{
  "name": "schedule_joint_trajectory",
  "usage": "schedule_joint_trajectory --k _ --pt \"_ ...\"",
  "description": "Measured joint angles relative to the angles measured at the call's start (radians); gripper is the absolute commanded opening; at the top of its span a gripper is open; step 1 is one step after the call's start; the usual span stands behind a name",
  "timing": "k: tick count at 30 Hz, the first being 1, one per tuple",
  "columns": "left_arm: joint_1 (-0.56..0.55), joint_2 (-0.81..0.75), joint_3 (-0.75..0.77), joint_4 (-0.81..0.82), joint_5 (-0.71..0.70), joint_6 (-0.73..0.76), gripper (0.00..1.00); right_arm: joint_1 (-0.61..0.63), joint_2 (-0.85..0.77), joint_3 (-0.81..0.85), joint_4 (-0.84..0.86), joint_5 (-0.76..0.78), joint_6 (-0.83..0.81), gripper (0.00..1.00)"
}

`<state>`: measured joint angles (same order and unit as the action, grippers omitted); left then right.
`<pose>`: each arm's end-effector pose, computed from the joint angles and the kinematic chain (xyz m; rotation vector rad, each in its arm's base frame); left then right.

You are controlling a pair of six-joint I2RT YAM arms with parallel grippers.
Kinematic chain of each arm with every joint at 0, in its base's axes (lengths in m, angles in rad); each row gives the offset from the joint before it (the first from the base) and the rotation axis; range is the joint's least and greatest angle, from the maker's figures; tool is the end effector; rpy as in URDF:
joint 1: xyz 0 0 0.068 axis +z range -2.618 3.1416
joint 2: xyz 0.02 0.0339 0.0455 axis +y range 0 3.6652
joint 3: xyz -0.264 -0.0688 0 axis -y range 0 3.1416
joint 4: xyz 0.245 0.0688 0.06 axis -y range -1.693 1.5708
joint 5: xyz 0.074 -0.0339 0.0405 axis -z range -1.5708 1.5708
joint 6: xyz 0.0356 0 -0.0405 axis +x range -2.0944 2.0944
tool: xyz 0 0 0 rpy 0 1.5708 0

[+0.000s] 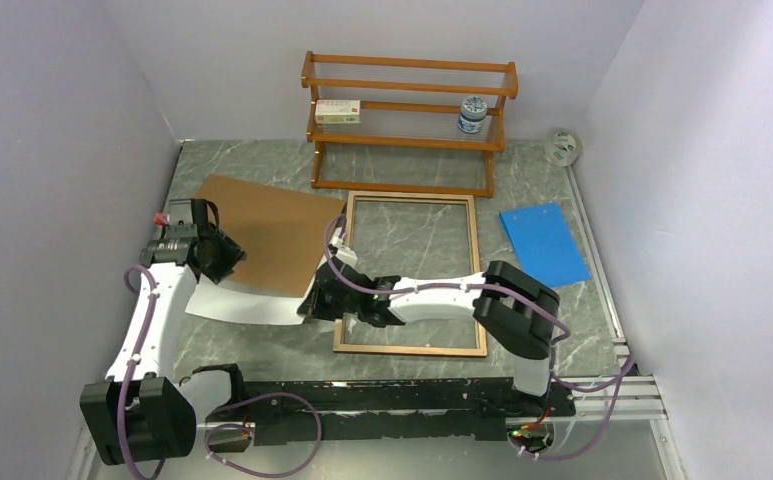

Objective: Put the photo into the frame
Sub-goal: Pick up the photo at the center of the board.

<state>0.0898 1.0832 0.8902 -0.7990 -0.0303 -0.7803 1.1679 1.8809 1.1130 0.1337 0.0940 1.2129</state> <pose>0.2073 0.0197 0.2669 -1.0971 2.3330 -0.2230 0.1625 0.3728 0.1730 0.1149 2.4813 1.1229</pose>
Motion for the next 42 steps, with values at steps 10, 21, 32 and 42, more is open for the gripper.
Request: schedule_joint_trajectory --k 10,21,32,42 --pt "0.0 0.021 0.047 -0.053 0.018 0.047 0.63 -0.026 -0.195 0.058 -0.298 -0.104 -0.235 0.0" --pt "0.0 0.029 0.04 -0.025 0.134 0.08 0.8 -0.175 -0.611 -0.12 -0.556 -0.131 -0.412 0.0" --pt "0.0 0.053 -0.007 0.054 0.302 0.088 0.87 -0.388 -0.947 -0.076 -0.783 -0.092 -0.534 0.0" --pt "-0.097 -0.015 -0.041 0.192 0.531 0.142 0.86 -0.4 -0.961 0.124 -0.851 0.038 -0.507 0.0"
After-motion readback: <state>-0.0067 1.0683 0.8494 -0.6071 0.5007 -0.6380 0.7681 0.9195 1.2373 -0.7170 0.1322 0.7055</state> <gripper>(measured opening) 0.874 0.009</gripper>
